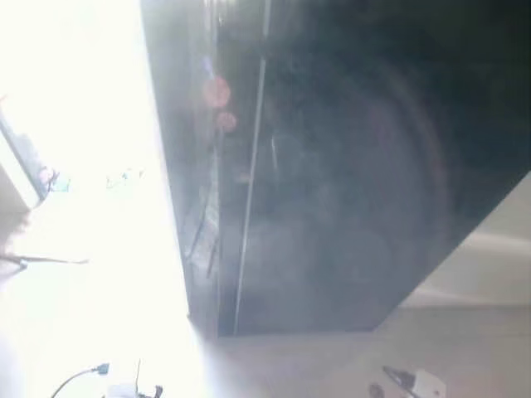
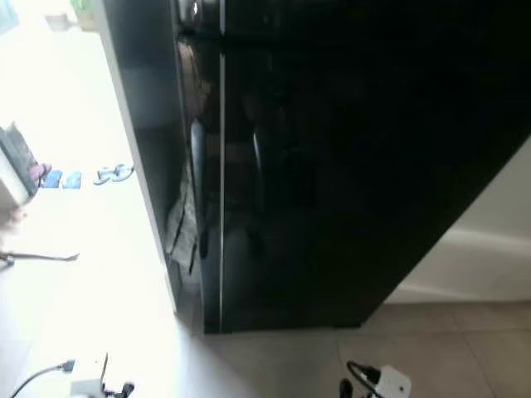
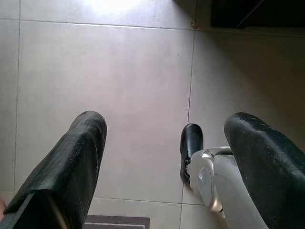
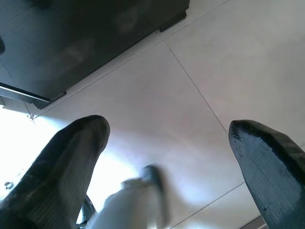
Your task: Restocking fridge
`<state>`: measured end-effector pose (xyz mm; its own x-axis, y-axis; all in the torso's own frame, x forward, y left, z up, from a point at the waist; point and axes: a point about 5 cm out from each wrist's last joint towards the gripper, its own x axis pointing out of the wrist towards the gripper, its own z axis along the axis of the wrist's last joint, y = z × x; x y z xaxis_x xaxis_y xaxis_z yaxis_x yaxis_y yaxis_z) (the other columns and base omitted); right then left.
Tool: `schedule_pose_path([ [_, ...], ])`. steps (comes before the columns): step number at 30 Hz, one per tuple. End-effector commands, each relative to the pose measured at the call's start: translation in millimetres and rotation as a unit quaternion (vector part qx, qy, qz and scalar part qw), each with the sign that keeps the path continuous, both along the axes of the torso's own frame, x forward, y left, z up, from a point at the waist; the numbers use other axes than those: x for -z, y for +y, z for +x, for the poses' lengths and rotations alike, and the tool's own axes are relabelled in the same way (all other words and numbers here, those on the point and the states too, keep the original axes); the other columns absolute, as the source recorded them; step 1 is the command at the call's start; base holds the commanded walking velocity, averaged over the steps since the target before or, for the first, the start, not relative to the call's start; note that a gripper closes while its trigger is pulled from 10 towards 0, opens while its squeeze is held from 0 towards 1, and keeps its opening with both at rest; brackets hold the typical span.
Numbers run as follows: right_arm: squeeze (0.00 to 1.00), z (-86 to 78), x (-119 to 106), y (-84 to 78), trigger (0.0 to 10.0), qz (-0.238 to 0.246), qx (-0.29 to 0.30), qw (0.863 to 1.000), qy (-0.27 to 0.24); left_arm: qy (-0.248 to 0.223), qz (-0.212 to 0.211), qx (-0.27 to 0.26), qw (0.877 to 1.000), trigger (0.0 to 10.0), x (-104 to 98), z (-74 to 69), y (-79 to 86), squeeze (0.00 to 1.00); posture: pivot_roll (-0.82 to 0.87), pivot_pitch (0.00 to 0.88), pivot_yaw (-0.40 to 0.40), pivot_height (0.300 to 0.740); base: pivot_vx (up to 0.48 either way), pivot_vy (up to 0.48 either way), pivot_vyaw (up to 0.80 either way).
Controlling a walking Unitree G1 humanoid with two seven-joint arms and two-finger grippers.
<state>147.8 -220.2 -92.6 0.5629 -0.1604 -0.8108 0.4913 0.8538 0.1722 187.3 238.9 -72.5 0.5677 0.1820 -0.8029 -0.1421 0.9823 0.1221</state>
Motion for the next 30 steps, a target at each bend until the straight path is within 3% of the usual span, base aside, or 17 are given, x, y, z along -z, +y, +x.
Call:
schedule_pose_path([
  [1, 0.00, -6.4, 0.4, -9.0, 10.0, -0.010, 0.009, 1.000, 0.008, 0.009, -0.011, 0.007, 1.000, 10.0, 4.0, -2.2, -10.6, 0.00, 0.12, 0.000, -0.111, 0.740, 0.000, 0.476, 0.00],
  [30, 0.00, -4.1, -0.3, -8.9, 10.0, -0.007, -0.006, 1.000, 0.007, 0.008, -0.013, 0.001, 1.000, 10.0, 3.5, -0.7, -11.1, 0.00, 0.12, 0.000, -0.113, 0.740, 0.000, 0.477, 0.00],
])
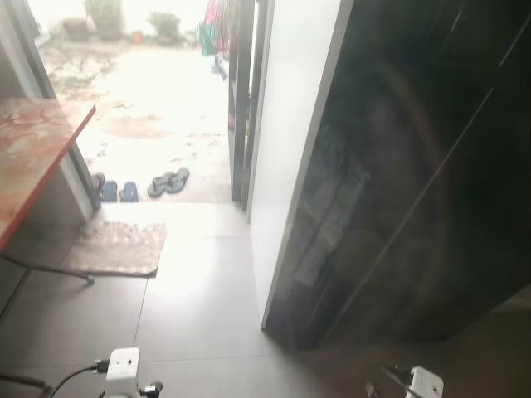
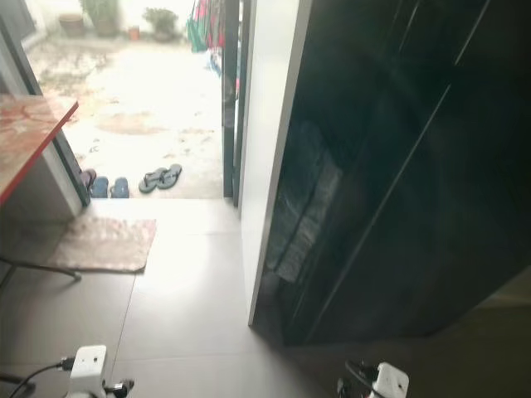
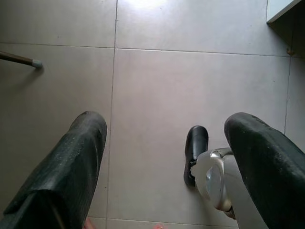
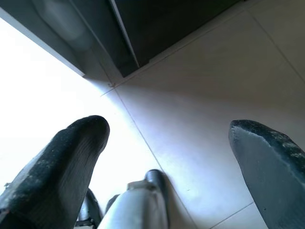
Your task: Restocking fridge
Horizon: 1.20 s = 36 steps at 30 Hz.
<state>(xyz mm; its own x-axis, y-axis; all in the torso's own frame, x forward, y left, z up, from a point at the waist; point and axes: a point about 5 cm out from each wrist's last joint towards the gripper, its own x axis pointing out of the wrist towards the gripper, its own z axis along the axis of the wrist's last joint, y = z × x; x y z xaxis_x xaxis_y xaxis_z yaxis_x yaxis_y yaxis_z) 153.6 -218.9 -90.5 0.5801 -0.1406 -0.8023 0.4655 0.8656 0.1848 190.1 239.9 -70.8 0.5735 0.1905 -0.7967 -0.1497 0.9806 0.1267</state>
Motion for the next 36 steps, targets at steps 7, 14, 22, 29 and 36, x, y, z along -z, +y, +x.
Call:
schedule_pose_path([
  [7, 0.00, -9.3, 1.4, -10.4, 10.0, -0.014, -0.001, 1.000, 0.016, 0.010, -0.013, 0.007, 1.000, 10.0, 4.7, -2.9, -11.9, 0.00, 0.13, 0.000, -0.116, 0.740, 0.000, 0.199, 0.00],
  [14, 0.00, -9.0, 1.2, -10.6, 10.0, -0.015, -0.002, 1.000, 0.015, 0.006, -0.012, 0.003, 1.000, 10.0, 4.5, -2.6, -11.8, 0.00, 0.13, 0.000, -0.116, 0.740, 0.000, 0.000, 0.80],
  [22, 0.00, -8.8, 1.2, -10.3, 10.0, -0.013, -0.008, 1.000, 0.015, 0.003, -0.009, 0.002, 1.000, 10.0, 4.1, -2.2, -11.5, 0.00, 0.13, 0.000, -0.115, 0.740, 0.000, 0.000, 0.80],
  [29, 0.00, -8.6, 1.1, -10.2, 10.0, -0.013, -0.012, 1.000, 0.015, 0.001, -0.008, 0.001, 1.000, 10.0, 3.9, -2.0, -11.4, 0.00, 0.13, 0.000, -0.115, 0.740, 0.000, 0.000, 0.80],
  [36, 0.00, -8.6, 1.0, -10.5, 10.0, -0.014, -0.014, 1.000, 0.015, -0.001, -0.005, 0.000, 1.000, 10.0, 3.7, -1.8, -11.2, 0.00, 0.13, 0.000, -0.115, 0.740, 0.000, 0.000, 0.80],
])
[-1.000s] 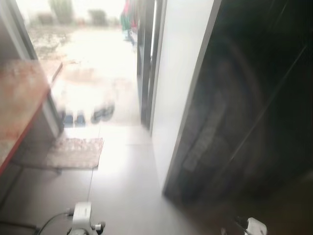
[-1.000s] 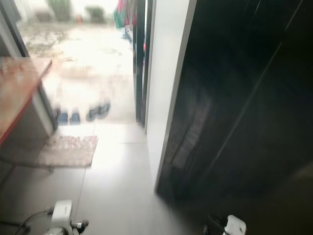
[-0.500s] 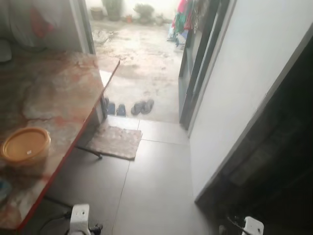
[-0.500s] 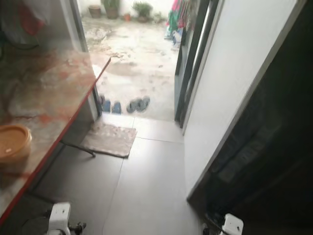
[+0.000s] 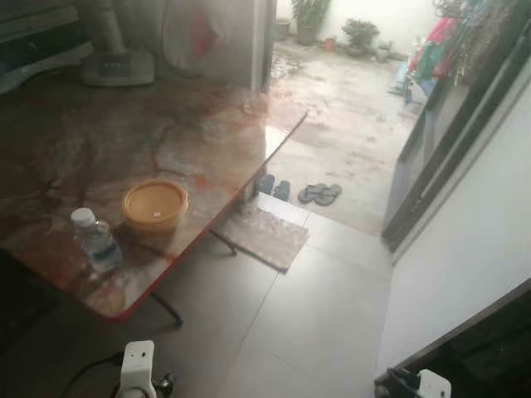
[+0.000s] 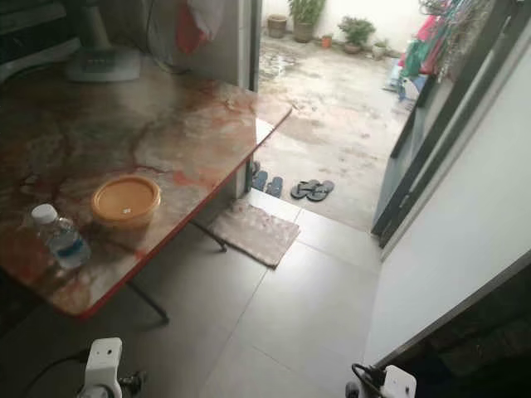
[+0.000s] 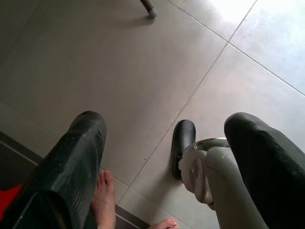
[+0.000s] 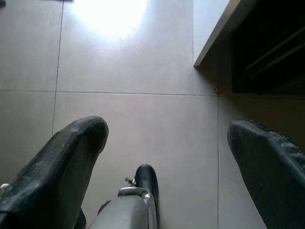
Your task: Restocking fridge
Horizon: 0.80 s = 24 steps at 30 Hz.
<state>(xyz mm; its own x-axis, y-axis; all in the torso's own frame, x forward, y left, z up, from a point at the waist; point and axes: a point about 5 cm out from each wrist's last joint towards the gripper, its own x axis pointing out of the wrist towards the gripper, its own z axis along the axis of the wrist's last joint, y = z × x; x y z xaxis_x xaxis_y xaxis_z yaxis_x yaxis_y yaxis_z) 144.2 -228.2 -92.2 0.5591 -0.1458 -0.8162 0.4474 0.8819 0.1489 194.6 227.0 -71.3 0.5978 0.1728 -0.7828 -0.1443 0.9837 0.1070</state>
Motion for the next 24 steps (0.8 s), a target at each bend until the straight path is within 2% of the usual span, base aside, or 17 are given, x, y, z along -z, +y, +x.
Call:
schedule_pose_path([
  [1, 0.00, 0.9, -0.6, -1.3, 10.0, -0.002, -0.005, 1.000, 0.000, 0.012, 0.005, -0.005, 1.000, 10.0, 3.1, -6.3, 1.8, 0.00, 0.13, 0.000, -0.115, 0.740, 0.000, 0.000, 0.80],
  [18, 0.00, -1.4, 0.2, -0.4, 10.0, -0.003, -0.016, 1.000, 0.002, -0.007, 0.022, -0.020, 1.000, 10.0, 2.1, -7.5, 4.4, 0.00, 0.13, 0.000, -0.102, 0.740, 0.000, 0.000, 0.80],
  [24, 0.00, -7.2, 1.9, 0.2, 10.0, -0.011, -0.058, 0.998, 0.008, -0.025, 0.042, -0.035, 0.998, 10.0, 2.5, -13.4, 7.6, 0.00, 0.12, 0.040, -0.082, 0.740, 0.000, 0.000, 0.08],
])
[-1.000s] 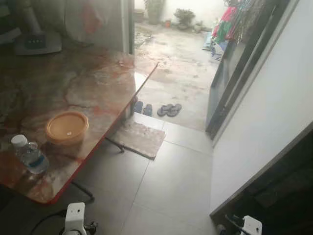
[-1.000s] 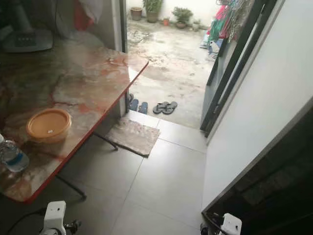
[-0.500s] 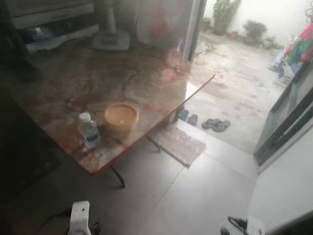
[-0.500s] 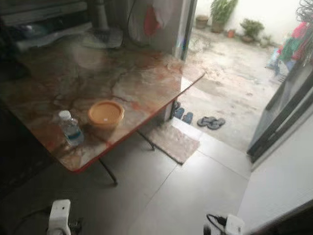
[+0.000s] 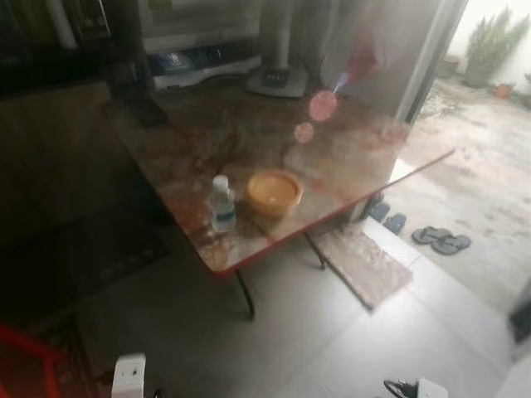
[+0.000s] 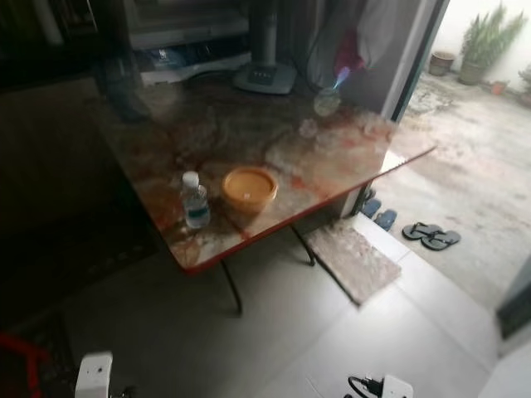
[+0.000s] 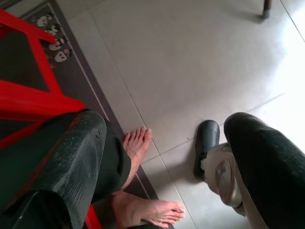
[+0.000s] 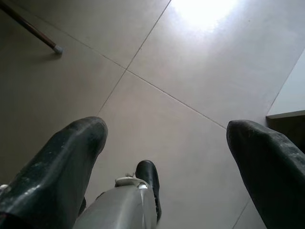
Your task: Restocking fridge
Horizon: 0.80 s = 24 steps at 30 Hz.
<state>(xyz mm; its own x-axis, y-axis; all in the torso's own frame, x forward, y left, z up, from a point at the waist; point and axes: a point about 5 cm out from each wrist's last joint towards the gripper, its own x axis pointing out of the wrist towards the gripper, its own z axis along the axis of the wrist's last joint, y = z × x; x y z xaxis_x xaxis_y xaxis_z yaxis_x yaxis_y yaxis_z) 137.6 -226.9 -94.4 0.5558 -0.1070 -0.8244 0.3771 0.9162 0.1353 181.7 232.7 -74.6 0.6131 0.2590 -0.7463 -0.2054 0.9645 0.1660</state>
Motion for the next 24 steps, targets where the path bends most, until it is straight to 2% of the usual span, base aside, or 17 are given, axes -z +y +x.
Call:
schedule_pose_path([
  [1, 0.00, -0.7, -0.4, -1.2, 10.0, -0.008, -0.023, 1.000, 0.000, -0.009, 0.011, -0.006, 1.000, 10.0, -0.9, -0.7, 2.1, 0.00, 0.12, 0.040, -0.082, 0.740, 0.000, 0.000, 0.00],
  [3, 0.00, -2.3, -0.2, -1.2, 10.0, -0.018, -0.062, 0.998, 0.004, -0.023, 0.029, -0.015, 0.999, 10.0, -1.7, -2.9, 4.0, 0.00, 0.12, 0.054, -0.076, 0.740, 0.000, 0.000, 0.00],
  [5, 0.00, -3.2, 0.0, -1.0, 10.0, -0.021, -0.076, 0.997, 0.005, -0.030, 0.039, -0.022, 0.999, 10.0, -2.2, -4.3, 5.2, 0.00, 0.12, 0.054, -0.076, 0.740, 0.000, 0.000, 0.00],
  [6, 0.00, -6.2, 0.8, -0.7, 10.0, -0.024, -0.099, 0.995, 0.011, -0.049, 0.046, -0.054, 0.996, 10.0, -2.7, -8.4, 6.8, 0.00, 0.12, 0.057, -0.078, 0.740, 0.000, 0.000, 0.00],
  [8, 0.00, -10.5, 2.1, -0.8, 10.0, -0.027, -0.112, 0.993, 0.018, -0.065, 0.050, -0.068, 0.994, 10.0, -3.1, -12.0, 7.4, 0.00, 0.13, 0.056, -0.085, 0.740, 0.000, 0.000, 0.00],
  [9, 0.00, -14.3, 3.2, -1.1, 10.0, -0.029, -0.117, 0.992, 0.023, -0.110, 0.090, -0.040, 0.989, 10.0, -18.7, 6.8, 18.4, 0.00, 0.14, 0.052, -0.089, 0.740, 0.000, 0.000, 0.00],
  [10, 0.00, -17.3, 4.0, -1.4, 10.0, -0.030, -0.119, 0.992, 0.027, -0.164, 0.130, -0.029, 0.977, 10.0, -39.9, 28.6, 30.3, 0.00, 0.16, 0.049, -0.091, 0.740, 0.000, 0.000, 0.00],
  [11, 0.00, -18.5, 4.3, -1.6, 10.0, -0.031, -0.120, 0.992, 0.029, -0.192, 0.148, -0.028, 0.970, 10.0, -51.2, 38.4, 35.6, 0.00, 0.16, 0.049, -0.091, 0.740, 0.000, 0.000, 0.00],
  [12, 0.00, -21.1, 5.1, -1.6, 10.0, -0.033, -0.126, 0.991, 0.034, -0.243, 0.170, -0.028, 0.955, 10.0, -69.7, 51.5, 40.7, 0.00, 0.17, 0.047, -0.090, 0.740, 0.000, 0.000, 0.00],
  [15, 0.00, -26.4, 6.6, -1.1, 10.0, -0.033, -0.138, 0.989, 0.041, -0.303, 0.184, -0.024, 0.935, 10.0, -87.5, 58.8, 42.0, 0.00, 0.17, 0.044, -0.087, 0.740, 0.000, 0.000, 0.00],
  [16, 0.00, -30.5, 7.7, -0.9, 10.0, -0.031, -0.133, 0.990, 0.043, -0.346, 0.195, -0.014, 0.918, 10.0, -101.2, 62.4, 41.2, 0.00, 0.17, 0.042, -0.086, 0.740, 0.000, 0.000, 0.00],
  [18, 0.00, -35.4, 9.0, -0.4, 10.0, -0.028, -0.122, 0.991, 0.046, -0.385, 0.204, -0.006, 0.900, 10.0, -112.7, 62.2, 40.1, 0.00, 0.18, 0.041, -0.083, 0.740, 0.000, 0.000, 0.00],
  [21, 0.00, -41.3, 10.5, 0.3, 10.0, -0.025, -0.115, 0.992, 0.051, -0.419, 0.208, -0.010, 0.884, 10.0, -122.9, 59.4, 38.5, 0.00, 0.18, 0.037, -0.083, 0.740, 0.000, 0.000, 0.00],
  [22, 0.00, -45.3, 11.5, 0.8, 10.0, -0.022, -0.112, 0.992, 0.054, -0.447, 0.224, 0.002, 0.866, 10.0, -135.3, 58.8, 35.1, 0.00, 0.18, 0.035, -0.085, 0.740, 0.000, 0.000, 0.00],
  [24, 0.00, -49.3, 12.4, 0.9, 10.0, -0.019, -0.100, 0.993, 0.056, -0.472, 0.235, 0.015, 0.850, 10.0, -148.2, 58.9, 30.0, 0.00, 0.18, 0.035, -0.088, 0.740, 0.000, 0.000, 0.00],
])
